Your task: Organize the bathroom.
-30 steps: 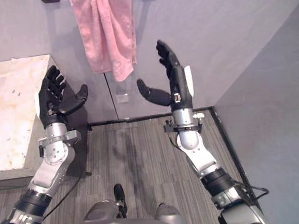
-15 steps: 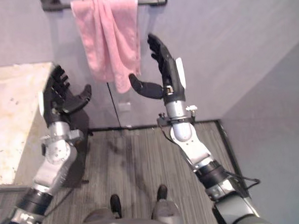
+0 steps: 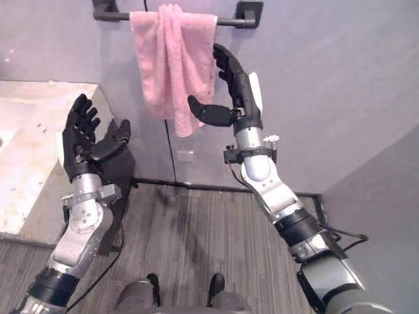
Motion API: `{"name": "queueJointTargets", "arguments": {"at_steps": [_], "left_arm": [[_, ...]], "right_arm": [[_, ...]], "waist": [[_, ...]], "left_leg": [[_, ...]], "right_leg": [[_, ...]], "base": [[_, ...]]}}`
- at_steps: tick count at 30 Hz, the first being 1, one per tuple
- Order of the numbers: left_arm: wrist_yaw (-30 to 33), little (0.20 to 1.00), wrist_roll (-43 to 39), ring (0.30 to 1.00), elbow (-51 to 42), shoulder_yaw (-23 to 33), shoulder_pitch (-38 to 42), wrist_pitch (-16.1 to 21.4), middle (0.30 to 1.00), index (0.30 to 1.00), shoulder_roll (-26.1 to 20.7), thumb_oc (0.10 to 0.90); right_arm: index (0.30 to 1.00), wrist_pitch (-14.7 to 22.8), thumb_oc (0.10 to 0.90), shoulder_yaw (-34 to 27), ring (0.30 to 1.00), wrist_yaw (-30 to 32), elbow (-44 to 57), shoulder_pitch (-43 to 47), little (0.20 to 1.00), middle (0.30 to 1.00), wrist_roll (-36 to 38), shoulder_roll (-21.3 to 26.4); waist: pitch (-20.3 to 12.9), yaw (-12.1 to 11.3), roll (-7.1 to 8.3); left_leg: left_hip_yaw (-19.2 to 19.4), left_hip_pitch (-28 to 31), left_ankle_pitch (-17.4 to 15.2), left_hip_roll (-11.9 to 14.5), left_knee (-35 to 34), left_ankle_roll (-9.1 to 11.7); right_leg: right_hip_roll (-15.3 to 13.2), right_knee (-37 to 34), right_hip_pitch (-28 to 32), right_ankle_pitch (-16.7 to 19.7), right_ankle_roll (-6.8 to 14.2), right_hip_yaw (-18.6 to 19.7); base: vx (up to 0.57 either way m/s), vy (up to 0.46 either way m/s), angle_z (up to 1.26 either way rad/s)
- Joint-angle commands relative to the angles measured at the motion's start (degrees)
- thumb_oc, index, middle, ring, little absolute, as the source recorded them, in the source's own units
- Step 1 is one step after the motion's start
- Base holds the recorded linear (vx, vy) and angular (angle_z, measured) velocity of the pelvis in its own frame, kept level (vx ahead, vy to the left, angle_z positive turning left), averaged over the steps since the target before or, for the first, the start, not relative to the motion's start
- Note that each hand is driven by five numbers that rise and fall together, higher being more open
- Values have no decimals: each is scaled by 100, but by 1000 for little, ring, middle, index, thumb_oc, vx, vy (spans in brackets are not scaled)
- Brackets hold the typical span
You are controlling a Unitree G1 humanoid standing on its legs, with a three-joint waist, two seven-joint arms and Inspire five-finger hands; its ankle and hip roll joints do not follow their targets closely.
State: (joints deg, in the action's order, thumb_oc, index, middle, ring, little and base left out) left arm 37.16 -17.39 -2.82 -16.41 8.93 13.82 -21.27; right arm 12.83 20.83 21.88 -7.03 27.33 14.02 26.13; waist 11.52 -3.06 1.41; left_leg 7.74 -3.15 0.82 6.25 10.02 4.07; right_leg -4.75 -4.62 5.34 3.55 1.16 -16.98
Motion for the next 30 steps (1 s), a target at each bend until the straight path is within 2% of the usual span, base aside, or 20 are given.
{"name": "queueJointTargets", "arguments": {"at_steps": [1,3,4,8,14,18,19,21,24,25,26,27,30], "left_arm": [[-263,900,560,900,-437,123,418,629,900,900,-263,800],[-329,900,518,900,-363,126,459,514,900,900,-301,800],[-408,900,492,900,-286,114,505,457,900,900,-338,800],[-412,900,548,900,-240,71,593,403,900,900,-413,800],[-595,900,472,900,-150,19,674,148,900,900,-405,800],[-804,900,333,900,-79,-59,673,91,900,900,-382,800],[-862,900,380,900,-72,-91,705,36,900,900,-383,800],[-908,900,369,900,-67,-103,716,-36,900,900,-381,800],[-894,900,338,900,9,-93,727,-52,900,900,-402,800],[-870,900,299,900,61,-1,686,-14,900,900,-411,800],[-850,900,297,900,58,32,652,4,900,900,-418,800],[-810,900,296,900,47,55,617,21,900,900,-417,800],[-777,900,352,900,86,68,591,87,900,900,-375,800]], "right_arm": [[900,422,800,-197,900,151,307,644,900,900,-106,-92],[900,527,800,-233,900,115,346,470,900,900,-151,-12],[900,548,800,-301,900,75,481,274,900,900,-26,59],[900,685,800,-413,900,67,647,-54,900,900,7,176],[900,515,800,-486,900,523,858,-179,900,900,-245,-1],[900,538,800,-505,900,727,880,-211,900,900,-329,-116],[900,562,800,-536,900,836,856,-182,900,900,-406,-150],[900,541,800,-558,900,938,817,-105,900,900,-473,-194],[900,478,800,-584,900,1089,775,36,900,900,-544,-244],[900,427,800,-627,900,1036,761,178,900,900,-518,-281],[900,420,800,-627,900,990,766,219,900,900,-480,-268],[900,408,800,-615,900,871,767,274,900,900,-370,-247],[900,425,800,-553,900,605,625,390,900,900,-217,-166]], "waist": [[-371,108,81],[-450,175,17],[-513,244,-43],[-606,348,-129],[-628,433,-229],[-597,439,-298],[-571,434,-343],[-560,417,-355],[-565,412,-342],[-586,387,-284],[-592,377,-251],[-592,377,-214],[-599,389,-166]], "left_leg": [[42,155,260,-31,-831,17],[-14,365,219,9,-1143,19],[24,479,227,-7,-1282,9],[-6,639,163,-152,-1430,-63],[51,824,-17,-378,-1484,-240],[91,868,-100,-517,-1502,-401],[104,876,-118,-537,-1502,-446],[111,885,-136,-551,-1502,-463],[171,916,-149,-547,-1502,-442],[335,962,-158,-536,-1502,-360],[384,972,-173,-567,-1502,-346],[423,1001,-218,-601,-1502,-325],[375,999,-281,-696,-1502,-397]], "right_leg": [[111,182,276,-546,315,207],[7,246,268,-631,388,194],[-114,362,226,-639,493,118],[-246,654,71,-708,610,121],[-448,1102,-97,-798,785,104],[-655,1946,-370,-584,829,141],[-685,2467,-549,-562,807,185],[-685,2646,-658,-526,790,181],[-600,2424,-683,-565,762,65],[-357,1450,-461,-673,734,-233],[-285,1119,-414,-623,733,-297],[-178,648,-358,-438,735,-306],[-10,360,-326,-326,671,24]], "base": [[259,233,2],[272,269,-7],[188,232,-23],[154,177,-7],[151,182,-1],[113,167,-11],[101,124,-19],[109,73,-25],[109,-22,-16],[186,-112,-17],[198,-143,-27],[103,-79,-27],[86,-66,-22]]}}
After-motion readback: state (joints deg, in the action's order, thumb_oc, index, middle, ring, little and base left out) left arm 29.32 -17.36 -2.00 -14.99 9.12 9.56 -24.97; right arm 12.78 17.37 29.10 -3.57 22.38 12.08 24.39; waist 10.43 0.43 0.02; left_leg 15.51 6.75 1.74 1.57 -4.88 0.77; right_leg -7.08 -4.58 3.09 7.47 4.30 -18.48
